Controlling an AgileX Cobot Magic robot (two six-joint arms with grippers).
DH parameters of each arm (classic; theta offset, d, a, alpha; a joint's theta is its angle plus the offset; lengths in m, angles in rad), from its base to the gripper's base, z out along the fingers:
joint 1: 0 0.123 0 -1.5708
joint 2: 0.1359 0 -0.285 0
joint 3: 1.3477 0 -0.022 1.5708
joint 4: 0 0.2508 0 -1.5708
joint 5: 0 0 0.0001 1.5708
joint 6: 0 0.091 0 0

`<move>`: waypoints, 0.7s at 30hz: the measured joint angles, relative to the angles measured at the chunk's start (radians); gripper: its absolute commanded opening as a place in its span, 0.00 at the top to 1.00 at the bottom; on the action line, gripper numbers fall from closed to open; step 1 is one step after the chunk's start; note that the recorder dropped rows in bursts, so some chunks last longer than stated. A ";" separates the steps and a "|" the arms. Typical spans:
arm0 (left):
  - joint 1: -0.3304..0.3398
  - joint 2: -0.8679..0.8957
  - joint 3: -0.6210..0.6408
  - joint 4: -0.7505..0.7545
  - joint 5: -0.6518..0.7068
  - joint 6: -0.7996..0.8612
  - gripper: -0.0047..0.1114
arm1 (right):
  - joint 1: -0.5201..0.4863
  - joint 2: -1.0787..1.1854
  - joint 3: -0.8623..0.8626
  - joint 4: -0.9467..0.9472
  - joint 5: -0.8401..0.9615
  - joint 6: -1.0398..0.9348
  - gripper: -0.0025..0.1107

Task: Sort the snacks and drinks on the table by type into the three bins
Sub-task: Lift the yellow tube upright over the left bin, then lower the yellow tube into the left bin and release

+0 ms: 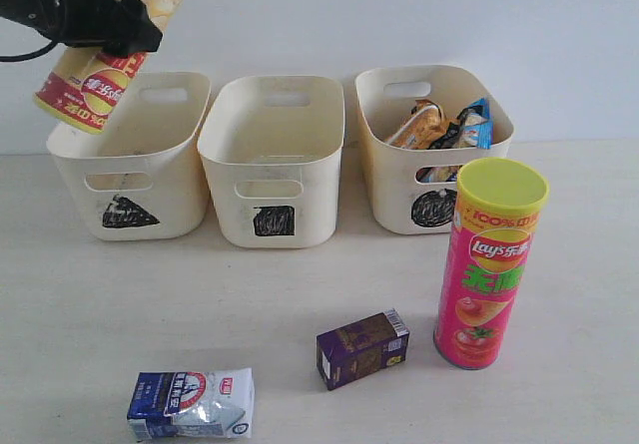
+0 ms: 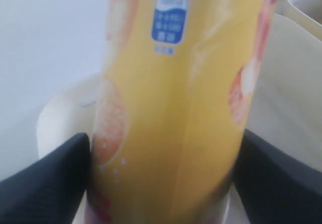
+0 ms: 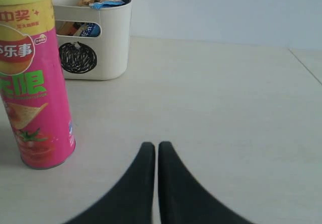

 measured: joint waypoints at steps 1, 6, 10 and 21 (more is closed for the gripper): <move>0.007 0.016 0.000 0.000 -0.035 -0.008 0.92 | 0.000 0.000 0.000 0.000 0.000 0.000 0.98; 0.028 0.092 -0.011 0.000 -0.164 -0.038 0.92 | 0.000 0.000 0.000 0.000 0.000 0.000 0.98; 0.046 0.151 -0.034 0.000 -0.243 -0.059 0.92 | 0.000 0.000 0.000 0.000 0.000 0.000 0.98; 0.054 0.271 -0.084 0.000 -0.328 -0.167 0.92 | 0.000 0.000 0.000 0.000 0.000 0.000 0.98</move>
